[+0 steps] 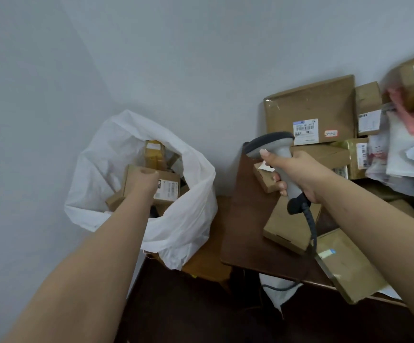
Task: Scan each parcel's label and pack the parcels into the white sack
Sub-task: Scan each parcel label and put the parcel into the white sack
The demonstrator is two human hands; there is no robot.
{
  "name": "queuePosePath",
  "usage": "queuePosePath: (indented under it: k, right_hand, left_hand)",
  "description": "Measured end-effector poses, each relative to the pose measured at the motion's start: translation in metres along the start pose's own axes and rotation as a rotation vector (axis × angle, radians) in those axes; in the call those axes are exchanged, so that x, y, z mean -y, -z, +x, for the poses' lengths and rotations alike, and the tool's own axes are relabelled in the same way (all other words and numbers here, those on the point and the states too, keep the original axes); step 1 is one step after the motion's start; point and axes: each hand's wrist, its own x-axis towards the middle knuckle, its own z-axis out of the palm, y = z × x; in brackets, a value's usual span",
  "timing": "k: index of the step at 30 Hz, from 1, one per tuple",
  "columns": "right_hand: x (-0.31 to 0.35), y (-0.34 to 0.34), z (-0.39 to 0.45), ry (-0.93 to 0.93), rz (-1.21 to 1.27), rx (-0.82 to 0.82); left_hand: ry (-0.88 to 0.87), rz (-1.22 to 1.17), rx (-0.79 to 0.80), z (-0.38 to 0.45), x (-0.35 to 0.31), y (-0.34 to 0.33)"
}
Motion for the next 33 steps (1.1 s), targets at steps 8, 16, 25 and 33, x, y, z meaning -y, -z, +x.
queuePosePath:
  k: [8, 16, 25, 33]
  right_hand:
    - [-0.039, 0.075, -0.03, -0.163, 0.046, -0.21]
    - [-0.08, 0.16, -0.081, -0.154, 0.009, -0.307]
    - [-0.117, 0.206, -0.117, -0.199, -0.057, -0.254]
    - [-0.134, 0.222, -0.123, -0.176, -0.12, -0.096]
  left_hand:
    - [-0.319, 0.016, 0.317, -0.084, -0.009, -0.114]
    - [-0.536, 0.277, 0.725, -0.206, 0.021, -0.215]
    - [-0.815, 0.797, 0.97, -0.3, 0.075, -0.266]
    - [-0.688, 1.19, 0.894, -0.339, 0.103, -0.296]
